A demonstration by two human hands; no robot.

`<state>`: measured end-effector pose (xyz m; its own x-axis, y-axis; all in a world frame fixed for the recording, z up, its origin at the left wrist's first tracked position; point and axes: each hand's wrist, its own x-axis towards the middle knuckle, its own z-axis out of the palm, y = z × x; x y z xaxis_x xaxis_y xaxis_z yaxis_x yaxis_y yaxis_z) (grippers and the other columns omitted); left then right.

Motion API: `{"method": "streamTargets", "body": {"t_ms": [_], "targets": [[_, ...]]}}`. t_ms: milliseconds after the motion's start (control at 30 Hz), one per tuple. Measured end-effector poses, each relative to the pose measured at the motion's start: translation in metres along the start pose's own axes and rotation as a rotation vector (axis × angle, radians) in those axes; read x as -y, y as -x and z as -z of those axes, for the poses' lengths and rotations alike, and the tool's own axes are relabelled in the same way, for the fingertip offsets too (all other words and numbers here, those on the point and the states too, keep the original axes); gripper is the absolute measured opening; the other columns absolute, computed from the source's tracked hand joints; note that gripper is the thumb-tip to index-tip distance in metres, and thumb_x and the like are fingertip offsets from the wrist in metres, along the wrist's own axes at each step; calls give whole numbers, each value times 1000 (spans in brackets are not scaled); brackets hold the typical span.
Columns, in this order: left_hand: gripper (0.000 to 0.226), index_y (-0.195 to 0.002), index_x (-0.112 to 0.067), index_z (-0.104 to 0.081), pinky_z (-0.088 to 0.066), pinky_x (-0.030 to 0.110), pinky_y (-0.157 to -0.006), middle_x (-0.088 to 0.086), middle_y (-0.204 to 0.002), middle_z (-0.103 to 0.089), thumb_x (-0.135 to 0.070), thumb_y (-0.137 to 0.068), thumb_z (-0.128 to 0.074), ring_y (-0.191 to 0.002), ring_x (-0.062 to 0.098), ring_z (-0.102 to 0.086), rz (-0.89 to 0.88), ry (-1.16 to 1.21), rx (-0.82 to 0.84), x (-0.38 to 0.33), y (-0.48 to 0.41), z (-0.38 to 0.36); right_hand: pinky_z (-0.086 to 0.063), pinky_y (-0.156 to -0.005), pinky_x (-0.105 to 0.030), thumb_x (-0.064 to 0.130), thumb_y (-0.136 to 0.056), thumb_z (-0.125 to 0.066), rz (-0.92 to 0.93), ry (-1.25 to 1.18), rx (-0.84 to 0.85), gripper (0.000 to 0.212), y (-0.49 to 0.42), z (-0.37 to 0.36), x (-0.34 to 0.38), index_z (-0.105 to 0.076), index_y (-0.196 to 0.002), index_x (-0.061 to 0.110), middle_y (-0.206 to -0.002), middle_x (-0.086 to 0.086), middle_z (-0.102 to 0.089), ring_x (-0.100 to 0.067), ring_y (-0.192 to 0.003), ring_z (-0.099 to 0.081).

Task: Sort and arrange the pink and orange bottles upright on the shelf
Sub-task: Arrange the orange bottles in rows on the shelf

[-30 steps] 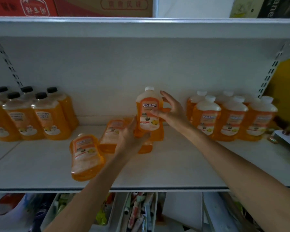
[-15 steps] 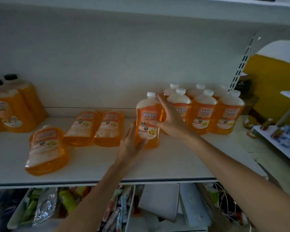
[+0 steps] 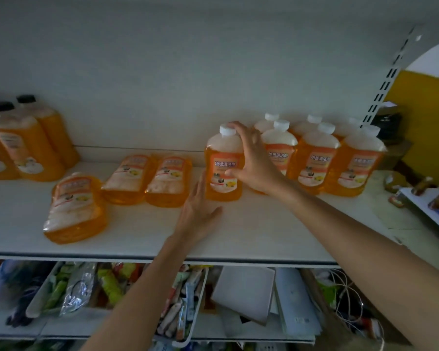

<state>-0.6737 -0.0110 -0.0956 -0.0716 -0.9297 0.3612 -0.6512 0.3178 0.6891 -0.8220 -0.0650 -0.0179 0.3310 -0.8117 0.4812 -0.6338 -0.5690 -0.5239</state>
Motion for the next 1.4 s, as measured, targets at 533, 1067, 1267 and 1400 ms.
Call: {"method": "streamTargets", "body": {"t_ms": [533, 1067, 1267, 1400], "targets": [[36, -121, -13, -56, -35, 27, -99, 4, -131, -51, -30, -89, -49, -124, 17, -40, -38, -379, 124, -5, 3, -1, -43, -93, -34, -6, -74, -69, -79, 263, 13, 88, -54, -15, -4, -17, -143, 11, -135, -14, -35, -29, -123, -36], [30, -99, -6, -67, -52, 36, -81, 8, -99, -67, -10, -76, -49, -93, 23, -63, -244, -241, -8, -5, 9, 6, -37, -101, -38, 3, -76, -71, -115, 699, 13, 91, -57, -23, 6, -10, -144, 1, -136, -21, -33, -34, -125, -35], [31, -104, -14, -54, -49, 42, -83, 13, -102, -65, -20, -74, -48, -94, 33, -61, -260, -333, -180, 28, 0, 47, -37, -104, -41, 6, -76, -72, -168, 687, 65, 89, -60, -16, 14, -14, -143, 0, -137, -24, -31, -38, -126, -33], [49, -115, -1, -57, -48, 50, -82, 23, -111, -61, -33, -84, -38, -100, 42, -58, -44, -345, -178, 48, 0, 68, -28, -112, -44, 13, -89, -55, -18, 662, -11, 72, -49, -32, 35, -14, -147, 2, -153, -22, -14, -36, -140, -18]]}}
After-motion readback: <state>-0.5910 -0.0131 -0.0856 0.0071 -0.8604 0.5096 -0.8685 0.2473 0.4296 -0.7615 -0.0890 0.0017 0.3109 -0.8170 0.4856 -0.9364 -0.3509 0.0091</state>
